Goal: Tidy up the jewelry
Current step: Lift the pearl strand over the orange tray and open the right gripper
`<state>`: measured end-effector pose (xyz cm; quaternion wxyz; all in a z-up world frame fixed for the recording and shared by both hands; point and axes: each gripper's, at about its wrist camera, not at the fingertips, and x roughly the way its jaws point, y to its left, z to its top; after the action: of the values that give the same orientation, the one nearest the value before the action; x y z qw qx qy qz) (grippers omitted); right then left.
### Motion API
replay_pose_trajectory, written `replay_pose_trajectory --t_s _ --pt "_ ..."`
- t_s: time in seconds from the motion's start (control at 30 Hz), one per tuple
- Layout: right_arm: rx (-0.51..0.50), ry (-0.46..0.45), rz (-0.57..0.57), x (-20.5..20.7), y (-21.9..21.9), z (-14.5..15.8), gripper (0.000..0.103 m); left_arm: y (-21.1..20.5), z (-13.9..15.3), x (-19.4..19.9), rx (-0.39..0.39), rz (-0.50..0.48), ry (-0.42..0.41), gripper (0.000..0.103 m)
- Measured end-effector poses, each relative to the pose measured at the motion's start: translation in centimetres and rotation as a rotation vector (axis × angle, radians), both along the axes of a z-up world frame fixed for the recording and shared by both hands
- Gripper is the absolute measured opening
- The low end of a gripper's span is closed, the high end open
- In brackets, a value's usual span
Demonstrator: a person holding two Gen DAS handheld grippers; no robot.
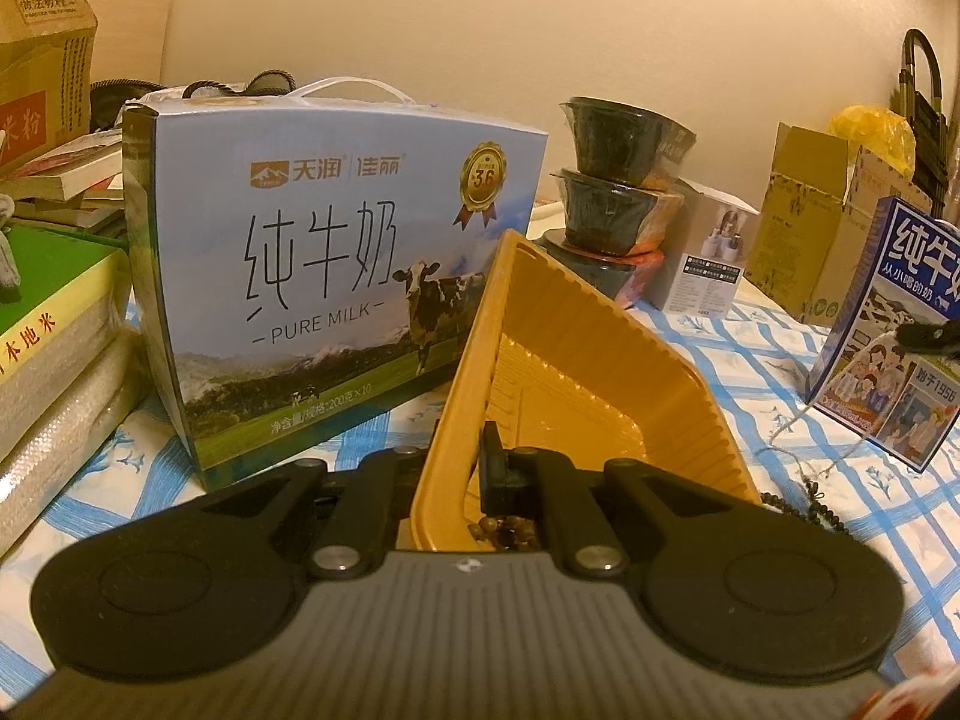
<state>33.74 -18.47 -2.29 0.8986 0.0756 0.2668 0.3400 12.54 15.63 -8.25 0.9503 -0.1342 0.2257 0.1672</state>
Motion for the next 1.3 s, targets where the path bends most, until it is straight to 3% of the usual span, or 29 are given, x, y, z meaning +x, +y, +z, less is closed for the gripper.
replay_pose_trajectory --t_s 0.5,0.8,0.9,1.0,1.1,1.2,1.3 --pt "0.07 -0.071 0.059 -4.6 1.3 7.3 0.003 0.1 0.1 -0.3 -0.02 -0.004 -0.01 0.007" --pt "0.088 -0.117 0.073 -6.4 1.9 9.7 0.003 0.3 0.1 -0.4 -0.029 -0.005 -0.007 0.007" --pt "0.007 -0.103 0.033 -5.9 2.4 8.6 0.002 0.3 0.1 -0.4 -0.032 -0.002 -0.008 0.007" --pt "-0.07 0.051 0.003 -4.2 2.7 4.7 0.003 0.2 0.0 -0.4 -0.035 0.002 -0.01 0.007" --pt "-0.192 0.123 -0.056 -3.1 2.7 0.4 0.003 0.2 0.1 -0.5 -0.035 -0.001 -0.011 0.007" --pt "-0.169 0.181 -0.113 -2.4 1.0 -1.3 0.003 0.2 0.1 -0.6 -0.033 -0.003 -0.009 0.007" --pt "-0.096 0.109 -0.154 -2.7 -1.1 1.1 0.003 0.1 0.1 -0.6 -0.032 -0.001 -0.008 0.007"
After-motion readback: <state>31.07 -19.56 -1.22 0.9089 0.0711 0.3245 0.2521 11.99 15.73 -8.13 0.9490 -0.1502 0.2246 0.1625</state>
